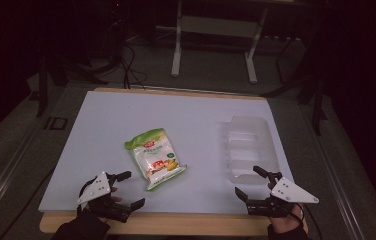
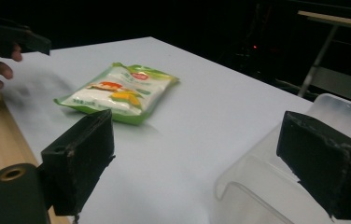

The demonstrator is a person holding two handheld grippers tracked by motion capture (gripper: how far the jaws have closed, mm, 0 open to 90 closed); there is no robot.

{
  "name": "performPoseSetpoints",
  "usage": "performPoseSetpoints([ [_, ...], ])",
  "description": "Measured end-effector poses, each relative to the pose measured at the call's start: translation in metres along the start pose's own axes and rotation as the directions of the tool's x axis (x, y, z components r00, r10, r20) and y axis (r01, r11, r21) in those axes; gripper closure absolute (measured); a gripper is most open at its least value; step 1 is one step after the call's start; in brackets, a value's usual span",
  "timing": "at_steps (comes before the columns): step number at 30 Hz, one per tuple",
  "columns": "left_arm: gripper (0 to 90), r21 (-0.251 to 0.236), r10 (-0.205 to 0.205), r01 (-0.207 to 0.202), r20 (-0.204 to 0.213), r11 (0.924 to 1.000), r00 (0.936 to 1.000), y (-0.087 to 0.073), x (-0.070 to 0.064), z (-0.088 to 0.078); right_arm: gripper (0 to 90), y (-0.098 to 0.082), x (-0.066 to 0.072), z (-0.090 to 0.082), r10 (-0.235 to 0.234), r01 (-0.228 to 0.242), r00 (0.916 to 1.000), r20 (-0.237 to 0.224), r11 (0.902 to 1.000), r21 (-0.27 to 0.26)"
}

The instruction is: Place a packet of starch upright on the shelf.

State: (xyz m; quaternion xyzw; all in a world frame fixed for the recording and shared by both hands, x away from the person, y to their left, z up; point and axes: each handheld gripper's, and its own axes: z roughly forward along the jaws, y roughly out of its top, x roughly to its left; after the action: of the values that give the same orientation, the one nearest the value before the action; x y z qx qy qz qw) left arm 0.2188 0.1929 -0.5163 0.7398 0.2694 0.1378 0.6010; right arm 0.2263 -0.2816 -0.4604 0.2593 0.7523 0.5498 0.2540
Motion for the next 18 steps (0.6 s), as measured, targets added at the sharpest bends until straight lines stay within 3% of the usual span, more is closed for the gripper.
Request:
performPoseSetpoints([
  [5,0.8,-0.014,-0.002,0.002,-0.007,0.9999,1.0000,0.000,0.000,0.000,11.0,0.003,0.001,-0.002,0.003,-0.004,0.9999,-0.015,0.9999,-0.015],
  [7,0.8,-0.001,-0.033,0.033,0.013,0.9994,0.9994,0.003,-0.002,0.000,10.3,0.006,0.005,-0.003,-0.014,0.013,0.9998,-0.012,0.9997,-0.019],
  [9,0.9,0.002,-0.035,0.035,0.010,0.9994,0.9993,0.004,-0.003,0.000,10.2,0.006,0.006,-0.003,-0.013,0.013,0.9997,-0.019,0.9998,-0.017],
  [12,0.8,0.049,-0.040,0.040,-0.005,0.9980,0.9992,0.008,-0.006,0.000,10.2,0.006,0.006,-0.003,-0.012,0.012,0.9994,-0.032,0.9998,-0.016],
  [14,0.8,0.078,-0.019,0.020,-0.018,0.9968,0.9997,0.011,-0.009,0.000,10.0,0.008,0.007,-0.002,-0.002,0.001,0.9984,-0.057,0.9998,-0.020],
  [18,0.8,0.112,-0.002,0.000,0.022,0.9937,0.9998,0.023,-0.012,0.002,9.7,0.009,0.009,0.000,0.029,-0.031,0.9973,-0.068,0.9990,-0.033],
])
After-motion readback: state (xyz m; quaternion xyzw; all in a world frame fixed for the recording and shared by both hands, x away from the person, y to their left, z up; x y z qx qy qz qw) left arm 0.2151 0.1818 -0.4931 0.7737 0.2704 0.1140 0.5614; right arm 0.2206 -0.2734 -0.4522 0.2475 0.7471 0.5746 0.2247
